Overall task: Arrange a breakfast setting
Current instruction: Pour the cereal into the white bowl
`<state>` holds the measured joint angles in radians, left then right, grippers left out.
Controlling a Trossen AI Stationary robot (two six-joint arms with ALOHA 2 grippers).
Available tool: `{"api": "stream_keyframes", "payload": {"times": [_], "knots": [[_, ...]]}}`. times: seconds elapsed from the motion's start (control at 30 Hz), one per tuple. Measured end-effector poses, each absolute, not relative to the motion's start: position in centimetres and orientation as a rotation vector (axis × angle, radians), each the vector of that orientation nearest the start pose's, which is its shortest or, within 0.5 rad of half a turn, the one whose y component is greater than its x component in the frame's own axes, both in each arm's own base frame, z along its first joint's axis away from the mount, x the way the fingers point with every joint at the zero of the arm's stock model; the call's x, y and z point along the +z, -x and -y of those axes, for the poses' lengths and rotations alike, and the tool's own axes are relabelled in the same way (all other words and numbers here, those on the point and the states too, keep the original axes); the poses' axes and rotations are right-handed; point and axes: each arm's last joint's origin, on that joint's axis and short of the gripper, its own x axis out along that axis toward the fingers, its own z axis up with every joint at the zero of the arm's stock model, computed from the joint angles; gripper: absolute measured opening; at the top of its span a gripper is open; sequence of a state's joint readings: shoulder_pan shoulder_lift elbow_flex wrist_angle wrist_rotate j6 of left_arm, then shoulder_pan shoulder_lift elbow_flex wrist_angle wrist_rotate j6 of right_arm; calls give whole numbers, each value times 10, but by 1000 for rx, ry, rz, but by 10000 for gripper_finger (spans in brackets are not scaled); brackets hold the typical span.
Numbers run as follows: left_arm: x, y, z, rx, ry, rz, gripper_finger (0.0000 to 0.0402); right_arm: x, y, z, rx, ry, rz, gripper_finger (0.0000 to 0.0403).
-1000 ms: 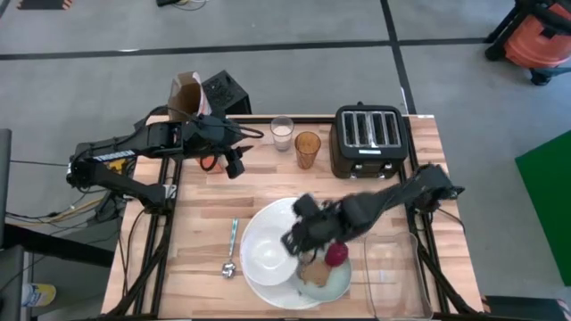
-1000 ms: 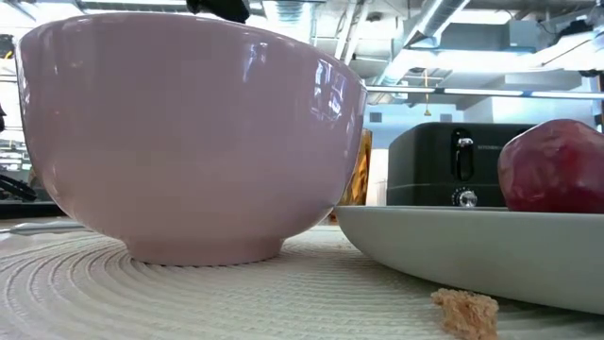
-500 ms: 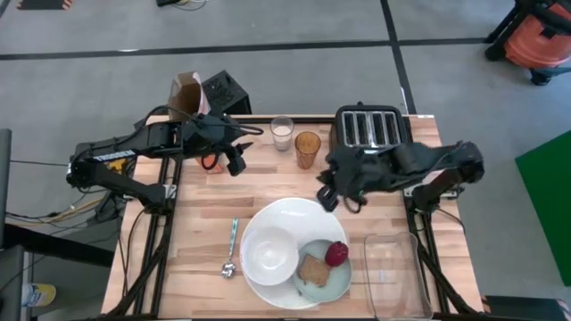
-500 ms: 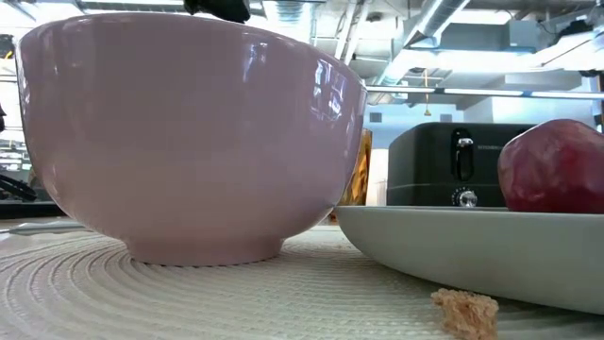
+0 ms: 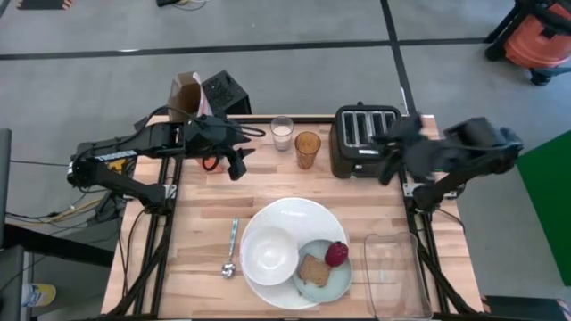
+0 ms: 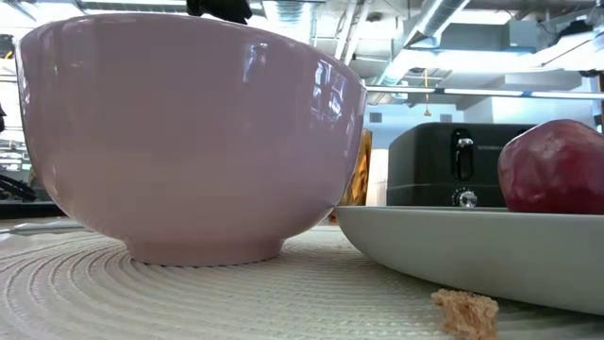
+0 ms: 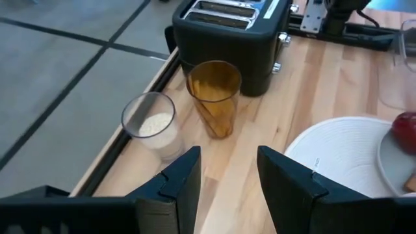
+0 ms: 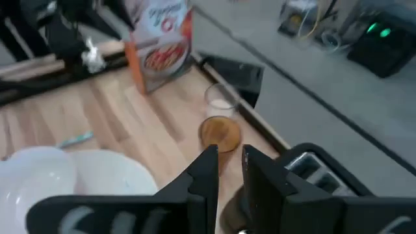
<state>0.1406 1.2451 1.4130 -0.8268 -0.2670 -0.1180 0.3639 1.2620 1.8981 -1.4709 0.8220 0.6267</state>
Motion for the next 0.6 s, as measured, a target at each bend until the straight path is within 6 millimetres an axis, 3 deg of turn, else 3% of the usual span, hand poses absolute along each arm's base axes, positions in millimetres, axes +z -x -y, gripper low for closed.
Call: {"api": "stream_keyframes", "payload": {"times": [0.13, 0.27, 0.6], "knots": [[396, -239, -41, 418, 112, -628, 139, 466, -116, -34, -602, -148, -444, 91], [396, -239, -41, 422, 137, -620, 139, 435, -92, -32, -524, -195, -382, 91], [396, -239, -41, 424, 139, -619, 139, 343, -88, -42, -308, -129, -251, 91]]}}
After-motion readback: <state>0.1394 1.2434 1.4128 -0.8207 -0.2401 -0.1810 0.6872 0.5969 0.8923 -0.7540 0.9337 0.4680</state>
